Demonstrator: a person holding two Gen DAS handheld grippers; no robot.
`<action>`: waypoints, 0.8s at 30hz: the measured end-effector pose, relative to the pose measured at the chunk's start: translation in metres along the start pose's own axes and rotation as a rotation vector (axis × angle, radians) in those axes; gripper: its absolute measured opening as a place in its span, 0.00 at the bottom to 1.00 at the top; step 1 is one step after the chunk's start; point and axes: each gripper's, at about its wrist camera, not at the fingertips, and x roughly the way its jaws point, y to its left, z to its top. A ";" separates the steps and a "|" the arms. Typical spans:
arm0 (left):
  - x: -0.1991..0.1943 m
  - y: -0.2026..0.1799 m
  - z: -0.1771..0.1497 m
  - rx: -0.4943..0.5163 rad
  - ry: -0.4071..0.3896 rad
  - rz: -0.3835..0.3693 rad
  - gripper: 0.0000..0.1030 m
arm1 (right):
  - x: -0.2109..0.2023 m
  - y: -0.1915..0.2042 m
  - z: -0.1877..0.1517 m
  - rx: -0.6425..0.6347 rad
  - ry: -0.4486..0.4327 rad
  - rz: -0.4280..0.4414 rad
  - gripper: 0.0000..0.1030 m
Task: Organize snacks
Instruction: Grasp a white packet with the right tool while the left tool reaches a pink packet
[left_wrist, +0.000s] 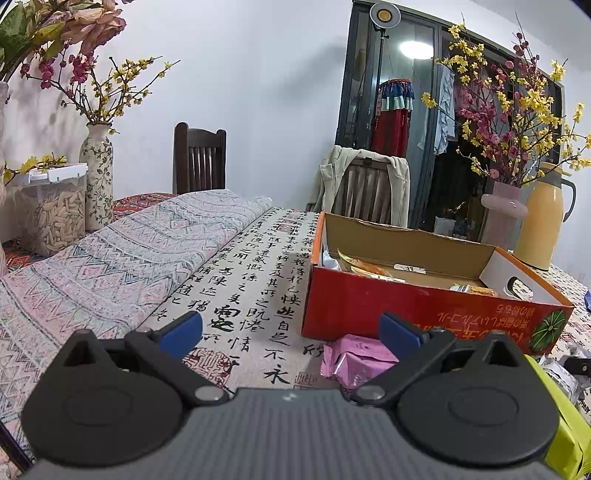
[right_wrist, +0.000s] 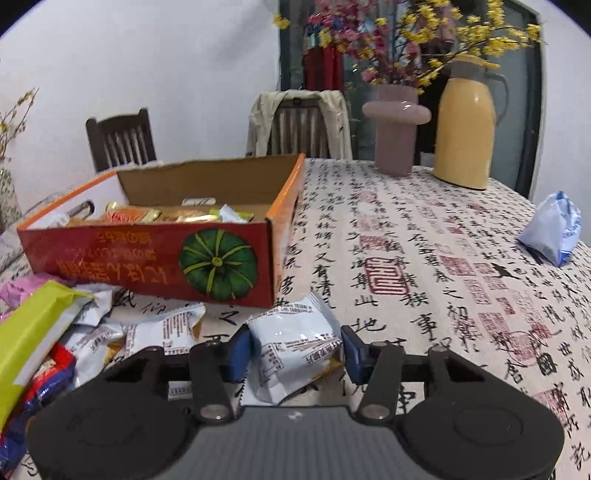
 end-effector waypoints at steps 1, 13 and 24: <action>0.000 0.000 0.000 0.000 0.000 0.000 1.00 | -0.004 0.000 -0.002 0.007 -0.016 -0.003 0.48; 0.000 0.000 0.000 0.000 0.002 0.001 1.00 | -0.046 0.017 -0.020 0.095 -0.173 0.048 0.48; 0.008 -0.003 0.004 0.022 0.069 0.008 1.00 | -0.037 0.013 -0.027 0.141 -0.132 0.087 0.48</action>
